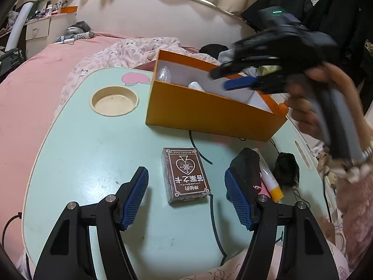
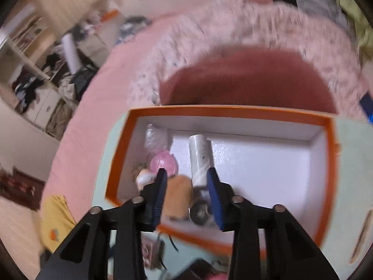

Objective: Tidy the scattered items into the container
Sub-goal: 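Grasp the grey cylinder inside the box with the right tool, then lift the grey cylinder out and stand it on the table, right tool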

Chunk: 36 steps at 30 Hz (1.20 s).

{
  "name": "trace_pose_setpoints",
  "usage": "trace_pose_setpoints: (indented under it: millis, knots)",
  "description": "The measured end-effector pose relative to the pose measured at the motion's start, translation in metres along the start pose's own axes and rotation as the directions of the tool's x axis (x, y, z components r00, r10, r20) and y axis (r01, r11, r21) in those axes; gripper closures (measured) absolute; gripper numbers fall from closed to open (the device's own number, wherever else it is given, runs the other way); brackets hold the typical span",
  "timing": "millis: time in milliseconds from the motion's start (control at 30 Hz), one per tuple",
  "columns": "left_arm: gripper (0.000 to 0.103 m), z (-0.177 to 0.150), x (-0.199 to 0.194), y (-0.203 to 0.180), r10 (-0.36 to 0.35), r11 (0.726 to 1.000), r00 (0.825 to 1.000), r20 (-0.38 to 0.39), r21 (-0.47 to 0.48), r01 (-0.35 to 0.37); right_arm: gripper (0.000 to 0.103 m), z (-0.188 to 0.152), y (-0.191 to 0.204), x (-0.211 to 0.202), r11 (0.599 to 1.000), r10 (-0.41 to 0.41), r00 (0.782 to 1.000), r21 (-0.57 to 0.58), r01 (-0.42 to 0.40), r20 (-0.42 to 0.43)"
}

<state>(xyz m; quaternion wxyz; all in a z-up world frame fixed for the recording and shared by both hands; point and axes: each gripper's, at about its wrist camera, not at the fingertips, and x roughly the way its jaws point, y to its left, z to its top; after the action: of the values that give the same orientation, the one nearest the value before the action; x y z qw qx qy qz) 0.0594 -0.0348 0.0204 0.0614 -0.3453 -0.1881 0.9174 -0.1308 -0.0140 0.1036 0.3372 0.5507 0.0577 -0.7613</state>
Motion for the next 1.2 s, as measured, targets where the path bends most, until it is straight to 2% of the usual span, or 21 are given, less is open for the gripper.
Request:
trace_pose_setpoints:
  millis: [133,200,267,367,533,633,733,800,933,1033,1200]
  knots:
    - [0.035,0.0,-0.002,-0.001,-0.007,1.0,1.0,0.005,0.0,0.007,0.072,0.009,0.003,0.03,0.997,-0.073,0.995,-0.027,0.071,-0.067]
    - [0.035,0.0,-0.002,-0.002,-0.007,1.0,1.0,0.007,-0.001,0.007,0.076,0.008,0.001,0.042,0.993,-0.118,0.988,-0.033,0.115,-0.096]
    - [0.035,0.0,-0.003,-0.002,-0.007,1.0,1.0,0.01,0.001,0.007,0.079,0.007,0.002,0.043,0.988,-0.145,0.987,-0.057,0.14,-0.076]
    - [0.035,0.001,-0.003,-0.002,-0.009,1.0,1.0,0.01,0.0,0.009,0.08,0.005,-0.005,0.031,0.996,-0.088,0.995,-0.021,0.087,-0.055]
    - [0.035,0.002,-0.001,0.0,-0.012,1.0,1.0,0.005,-0.009,0.012,0.08,-0.016,-0.013,-0.037,1.0,0.008,0.995,0.016,-0.01,0.097]
    - [0.035,0.003,0.0,0.0,-0.018,1.0,1.0,0.002,-0.008,0.018,0.08,-0.048,-0.019,-0.086,0.996,0.07,0.986,0.036,-0.076,0.15]
    - [0.035,0.003,0.0,-0.001,-0.018,1.0,1.0,-0.002,-0.006,0.018,0.08,-0.087,-0.029,-0.112,0.991,0.108,0.979,0.061,-0.12,0.172]
    - [0.035,0.002,0.0,-0.001,-0.017,1.0,1.0,-0.006,-0.005,0.017,0.08,-0.113,-0.04,-0.113,0.986,0.115,0.981,0.104,-0.131,0.154]
    - [0.035,0.002,0.001,-0.001,-0.017,1.0,1.0,-0.012,-0.003,0.017,0.08,-0.146,-0.055,-0.085,0.978,0.113,0.991,0.167,-0.124,0.073]
    - [0.035,0.002,0.001,-0.001,-0.014,1.0,1.0,-0.013,-0.002,0.014,0.08,-0.153,-0.052,-0.065,0.981,0.098,0.995,0.165,-0.102,0.033]
    - [0.035,0.002,0.001,-0.001,-0.013,1.0,1.0,-0.016,-0.001,0.013,0.078,-0.15,-0.043,-0.056,0.989,0.054,0.997,0.134,-0.062,0.059]
